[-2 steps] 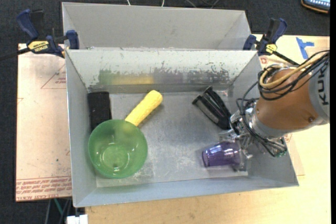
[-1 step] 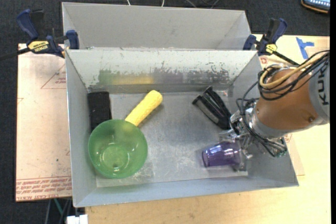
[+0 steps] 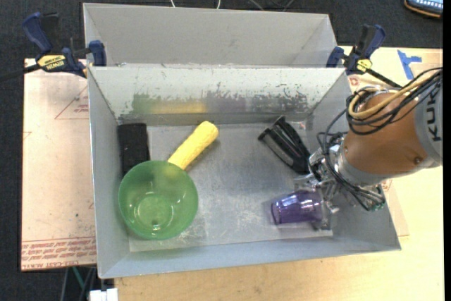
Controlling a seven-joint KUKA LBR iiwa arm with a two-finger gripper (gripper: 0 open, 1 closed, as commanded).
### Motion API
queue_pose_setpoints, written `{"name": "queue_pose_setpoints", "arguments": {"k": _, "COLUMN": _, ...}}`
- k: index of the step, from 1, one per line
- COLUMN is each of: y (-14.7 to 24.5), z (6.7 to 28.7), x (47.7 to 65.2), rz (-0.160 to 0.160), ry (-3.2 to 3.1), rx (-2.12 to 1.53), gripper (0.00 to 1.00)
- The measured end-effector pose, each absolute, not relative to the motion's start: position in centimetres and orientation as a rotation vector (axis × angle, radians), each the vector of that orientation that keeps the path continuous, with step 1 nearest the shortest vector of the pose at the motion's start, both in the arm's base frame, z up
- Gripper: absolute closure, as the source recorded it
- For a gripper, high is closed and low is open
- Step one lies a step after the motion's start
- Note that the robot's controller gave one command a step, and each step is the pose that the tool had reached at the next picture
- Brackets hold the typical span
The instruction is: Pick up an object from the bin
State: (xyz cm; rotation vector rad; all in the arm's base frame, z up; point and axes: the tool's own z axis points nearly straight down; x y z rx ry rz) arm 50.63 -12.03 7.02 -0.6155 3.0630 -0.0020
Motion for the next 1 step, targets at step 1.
{"name": "queue_pose_setpoints", "arguments": {"k": 1, "y": -12.03, "z": 7.02, "x": 50.63, "rz": -0.002, "ry": 3.063, "rx": -0.615, "gripper": 1.00}}
